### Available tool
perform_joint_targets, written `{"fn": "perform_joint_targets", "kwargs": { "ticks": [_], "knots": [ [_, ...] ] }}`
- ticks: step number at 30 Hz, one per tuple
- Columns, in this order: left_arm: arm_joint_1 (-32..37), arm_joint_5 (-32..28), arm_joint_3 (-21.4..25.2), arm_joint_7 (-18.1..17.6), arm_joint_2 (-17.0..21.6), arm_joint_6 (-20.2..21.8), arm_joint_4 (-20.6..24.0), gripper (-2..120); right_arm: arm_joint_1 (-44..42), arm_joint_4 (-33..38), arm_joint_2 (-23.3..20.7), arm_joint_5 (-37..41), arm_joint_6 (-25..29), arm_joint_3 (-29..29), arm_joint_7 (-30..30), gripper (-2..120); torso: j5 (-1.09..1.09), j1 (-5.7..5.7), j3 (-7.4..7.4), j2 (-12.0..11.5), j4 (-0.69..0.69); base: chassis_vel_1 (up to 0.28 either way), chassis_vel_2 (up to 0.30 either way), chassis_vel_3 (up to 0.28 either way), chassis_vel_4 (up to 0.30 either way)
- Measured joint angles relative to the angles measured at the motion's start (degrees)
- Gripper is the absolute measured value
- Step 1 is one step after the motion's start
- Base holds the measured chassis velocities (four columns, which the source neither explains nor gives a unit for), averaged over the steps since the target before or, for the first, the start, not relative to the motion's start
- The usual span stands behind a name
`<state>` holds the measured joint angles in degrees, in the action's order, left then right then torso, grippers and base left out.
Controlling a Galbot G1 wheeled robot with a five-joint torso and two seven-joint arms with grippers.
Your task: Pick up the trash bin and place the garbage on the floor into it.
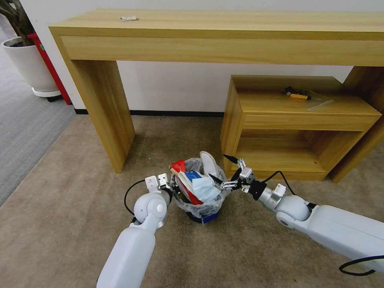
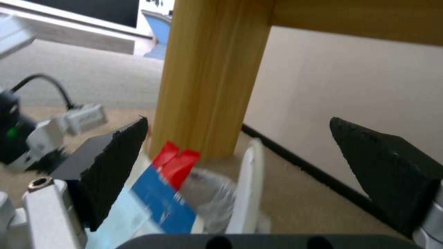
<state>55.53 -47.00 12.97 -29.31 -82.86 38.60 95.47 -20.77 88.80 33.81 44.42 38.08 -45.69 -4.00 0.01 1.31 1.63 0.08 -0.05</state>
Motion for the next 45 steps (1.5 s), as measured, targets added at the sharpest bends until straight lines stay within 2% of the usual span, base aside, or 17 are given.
{"fn": "perform_joint_targets", "kwargs": {
  "ticks": [9, 24, 33, 45],
  "knots": [
    [-0.07, -1.03, -0.01, -0.42, 1.42, 0.04, 0.49, 0, 0.25, 1.35, -2.81, 0.63, -0.18, 2.03, 0.16, 100, -0.01, 0.00, 0.00, 0.00, 0.00, 0.000, 0.000, 0.000, 0.000],
    [-1.60, -5.55, 1.35, -2.24, 6.12, -0.02, 2.26, 0, -5.06, 1.91, -8.05, -0.31, 0.68, 7.75, -0.72, 100, -0.01, 0.00, 0.00, 0.00, -0.01, 0.000, 0.000, 0.000, 0.000],
    [-1.99, -8.91, 2.06, -3.99, 10.48, -0.01, 3.21, 0, -8.78, 0.65, -7.14, -2.25, 1.51, 10.01, 0.54, 100, 0.00, 0.00, 0.00, 0.00, 0.02, 0.000, 0.000, 0.000, 0.000],
    [-3.28, -11.02, 2.07, -4.70, 13.40, 0.00, 2.26, 0, -9.59, -2.16, -6.14, -3.42, 1.93, 10.38, 0.72, 100, -0.01, 0.00, 0.00, 0.00, 0.00, 0.000, 0.000, 0.000, 0.000]
  ]
}}
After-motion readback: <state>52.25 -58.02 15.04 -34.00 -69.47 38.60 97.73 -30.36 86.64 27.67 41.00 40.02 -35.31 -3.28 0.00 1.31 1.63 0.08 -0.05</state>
